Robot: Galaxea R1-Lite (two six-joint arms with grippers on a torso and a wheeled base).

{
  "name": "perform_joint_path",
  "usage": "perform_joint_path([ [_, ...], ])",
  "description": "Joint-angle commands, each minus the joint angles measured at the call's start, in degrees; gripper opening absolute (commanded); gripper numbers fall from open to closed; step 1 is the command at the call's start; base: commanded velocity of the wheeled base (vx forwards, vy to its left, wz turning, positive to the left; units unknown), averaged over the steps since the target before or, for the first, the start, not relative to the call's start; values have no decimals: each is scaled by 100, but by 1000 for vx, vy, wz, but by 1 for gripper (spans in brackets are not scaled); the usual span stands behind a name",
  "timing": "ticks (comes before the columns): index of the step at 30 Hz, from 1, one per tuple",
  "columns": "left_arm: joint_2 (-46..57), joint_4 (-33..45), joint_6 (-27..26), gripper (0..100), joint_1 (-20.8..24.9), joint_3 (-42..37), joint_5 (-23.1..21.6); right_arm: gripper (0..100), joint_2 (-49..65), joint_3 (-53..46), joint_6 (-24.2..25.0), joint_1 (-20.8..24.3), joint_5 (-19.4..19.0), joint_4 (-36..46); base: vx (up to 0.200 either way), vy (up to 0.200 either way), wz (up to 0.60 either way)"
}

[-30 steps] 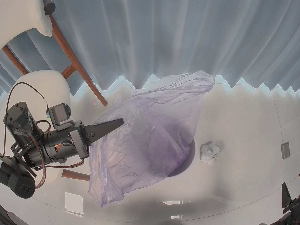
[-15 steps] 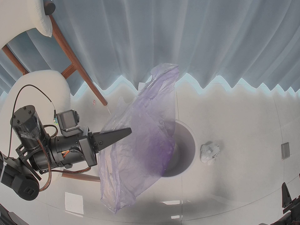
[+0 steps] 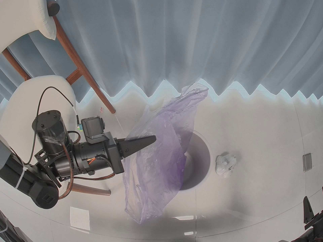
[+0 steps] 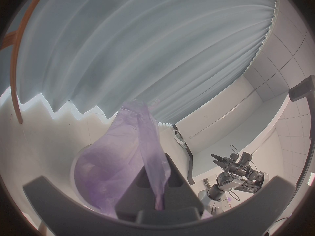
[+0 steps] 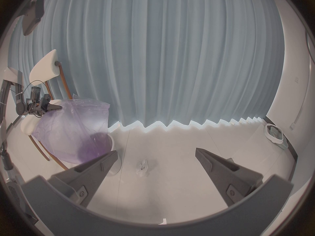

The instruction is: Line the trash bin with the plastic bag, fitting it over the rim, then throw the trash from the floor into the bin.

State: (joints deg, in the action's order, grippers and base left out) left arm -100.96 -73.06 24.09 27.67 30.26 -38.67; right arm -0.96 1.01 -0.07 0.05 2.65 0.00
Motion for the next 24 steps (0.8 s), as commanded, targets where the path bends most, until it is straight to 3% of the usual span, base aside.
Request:
perform_joint_path([
  [1, -451, 2, -9, 0, 10, 314, 0, 100, 88, -101, -1, 4, -1, 0, 0, 0, 0],
  [18, -1532, -121, -18, 0, 10, 1105, 8, 100, 88, -101, -1, 4, -1, 0, 0, 0, 0],
  [24, -1611, -165, -36, 0, 80, 1035, 0, 100, 88, -101, -1, 4, -1, 0, 0, 0, 0],
])
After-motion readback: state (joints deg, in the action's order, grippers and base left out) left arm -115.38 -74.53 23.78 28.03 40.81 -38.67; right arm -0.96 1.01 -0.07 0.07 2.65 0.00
